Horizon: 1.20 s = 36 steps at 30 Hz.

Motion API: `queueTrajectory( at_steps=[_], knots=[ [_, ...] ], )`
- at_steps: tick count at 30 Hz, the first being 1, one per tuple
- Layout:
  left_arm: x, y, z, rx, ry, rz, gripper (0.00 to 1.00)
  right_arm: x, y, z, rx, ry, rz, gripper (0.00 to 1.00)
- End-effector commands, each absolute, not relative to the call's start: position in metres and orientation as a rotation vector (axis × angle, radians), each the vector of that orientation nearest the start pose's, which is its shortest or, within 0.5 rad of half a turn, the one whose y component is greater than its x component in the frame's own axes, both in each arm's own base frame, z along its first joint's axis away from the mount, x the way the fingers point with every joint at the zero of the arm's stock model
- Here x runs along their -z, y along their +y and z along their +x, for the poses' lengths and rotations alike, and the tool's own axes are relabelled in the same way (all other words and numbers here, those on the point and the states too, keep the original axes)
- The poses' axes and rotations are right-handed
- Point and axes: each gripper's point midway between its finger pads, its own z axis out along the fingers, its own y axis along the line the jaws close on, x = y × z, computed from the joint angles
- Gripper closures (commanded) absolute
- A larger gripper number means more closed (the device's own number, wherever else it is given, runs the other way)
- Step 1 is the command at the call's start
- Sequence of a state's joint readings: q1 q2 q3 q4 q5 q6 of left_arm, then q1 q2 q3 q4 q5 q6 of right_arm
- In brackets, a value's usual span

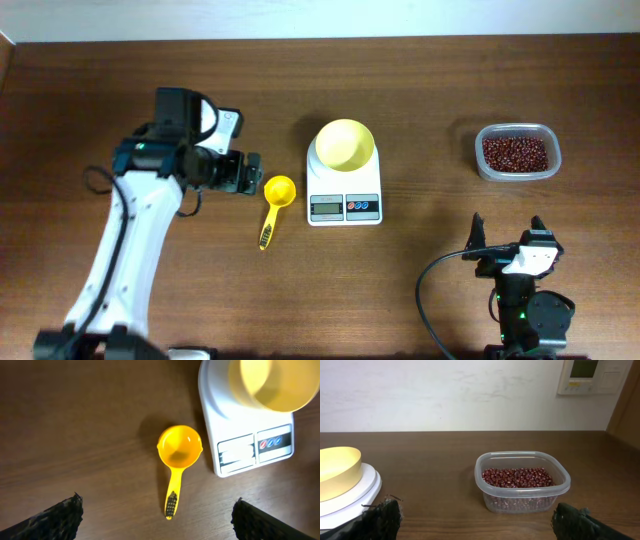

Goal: Scoop item into bowl and weigh 50g on scale
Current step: 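Reach the left gripper down and grasp the yellow scoop handle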

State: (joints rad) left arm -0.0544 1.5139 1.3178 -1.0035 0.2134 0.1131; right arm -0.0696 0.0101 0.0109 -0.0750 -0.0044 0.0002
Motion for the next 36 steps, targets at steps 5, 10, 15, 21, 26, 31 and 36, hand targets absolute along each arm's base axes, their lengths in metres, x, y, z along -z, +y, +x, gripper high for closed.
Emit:
queueTrajectory(
  at_steps=[5,10,15,21,26,31,36],
  knots=[
    [-0.113,-0.058,0.348,0.31,2.888,0.312,0.01,-0.155,-0.019,0.245,0.056,1.651,0.067,0.01],
    [-0.104,-0.058,0.349,0.314,2.909,0.31,0.01,-0.155,-0.019,0.245,0.056,1.651,0.067,0.01],
    [-0.102,-0.056,0.353,0.285,2.892,0.343,0.01,-0.155,-0.019,0.245,0.056,1.651,0.067,0.01],
    [-0.088,-0.055,0.366,0.153,2.892,0.346,0.01,-0.155,-0.019,0.245,0.056,1.651,0.067,0.01],
    [-0.084,-0.086,0.376,0.164,2.835,0.451,0.01,-0.155,-0.019,0.245,0.056,1.651,0.067,0.01],
    [-0.076,-0.081,0.382,0.111,2.837,0.449,0.01,-0.155,-0.019,0.245,0.056,1.651,0.067,0.01],
    [-0.052,-0.08,0.382,0.098,2.892,0.459,0.01,-0.155,-0.019,0.245,0.056,1.651,0.067,0.01]
  ],
)
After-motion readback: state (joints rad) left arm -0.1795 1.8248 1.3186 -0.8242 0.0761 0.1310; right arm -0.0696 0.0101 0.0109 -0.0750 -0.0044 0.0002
